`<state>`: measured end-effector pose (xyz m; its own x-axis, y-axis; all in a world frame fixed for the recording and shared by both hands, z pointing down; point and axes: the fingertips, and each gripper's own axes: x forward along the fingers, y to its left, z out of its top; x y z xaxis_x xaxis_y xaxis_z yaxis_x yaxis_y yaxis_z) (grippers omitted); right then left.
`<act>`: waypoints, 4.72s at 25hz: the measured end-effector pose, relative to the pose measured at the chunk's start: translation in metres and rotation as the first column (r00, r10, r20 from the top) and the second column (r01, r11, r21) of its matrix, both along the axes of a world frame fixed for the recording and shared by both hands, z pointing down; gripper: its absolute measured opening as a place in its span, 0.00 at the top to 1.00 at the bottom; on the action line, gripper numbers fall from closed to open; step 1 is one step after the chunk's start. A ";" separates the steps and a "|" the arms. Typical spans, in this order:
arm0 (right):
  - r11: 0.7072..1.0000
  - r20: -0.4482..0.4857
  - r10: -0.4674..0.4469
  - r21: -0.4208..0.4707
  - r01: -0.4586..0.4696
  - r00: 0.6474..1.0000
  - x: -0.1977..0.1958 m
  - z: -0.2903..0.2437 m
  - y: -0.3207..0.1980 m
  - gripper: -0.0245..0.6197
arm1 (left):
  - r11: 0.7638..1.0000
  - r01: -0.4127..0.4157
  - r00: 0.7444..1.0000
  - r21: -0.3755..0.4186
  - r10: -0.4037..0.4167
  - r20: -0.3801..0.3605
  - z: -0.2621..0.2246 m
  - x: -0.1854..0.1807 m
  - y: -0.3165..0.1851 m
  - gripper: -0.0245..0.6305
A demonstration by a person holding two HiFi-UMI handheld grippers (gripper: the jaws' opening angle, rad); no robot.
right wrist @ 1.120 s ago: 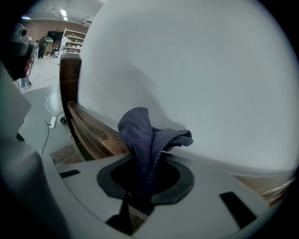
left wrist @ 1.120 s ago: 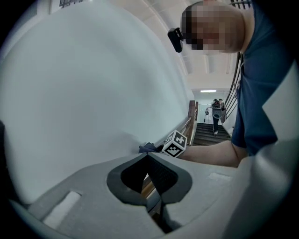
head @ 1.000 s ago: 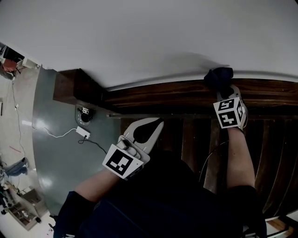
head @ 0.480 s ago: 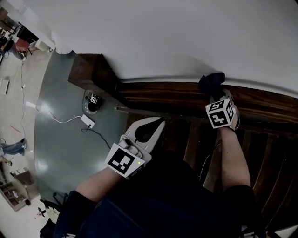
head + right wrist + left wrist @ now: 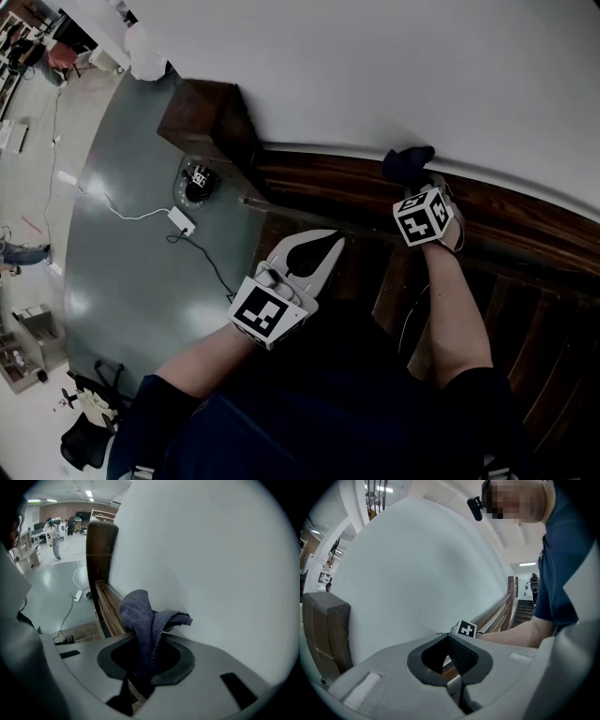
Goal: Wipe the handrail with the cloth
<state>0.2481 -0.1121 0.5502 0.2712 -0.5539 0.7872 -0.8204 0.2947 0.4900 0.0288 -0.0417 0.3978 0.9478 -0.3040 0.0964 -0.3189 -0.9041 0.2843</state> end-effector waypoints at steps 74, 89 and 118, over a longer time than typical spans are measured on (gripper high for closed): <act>0.855 0.260 -0.496 -0.019 0.518 0.829 -0.294 0.039 -0.089 0.82 | 0.940 0.338 0.938 -0.040 -0.333 0.097 0.043 -0.141 -0.049 0.96; 0.859 0.601 -0.501 0.433 0.273 0.623 -0.284 -0.145 0.010 0.82 | 0.992 0.128 0.989 0.020 -0.129 0.072 -0.002 -0.100 -0.042 0.96; 0.842 0.701 -0.507 0.526 0.117 0.501 -0.269 -0.186 0.072 0.83 | 0.995 0.045 0.995 0.089 -0.052 0.082 -0.028 -0.075 -0.002 0.96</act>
<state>-0.0206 -0.0404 0.3638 -0.6036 -0.7473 0.2780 -0.7970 0.5753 -0.1839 -0.0465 -0.0441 0.3701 0.9214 -0.3600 0.1465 -0.3824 -0.9071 0.1760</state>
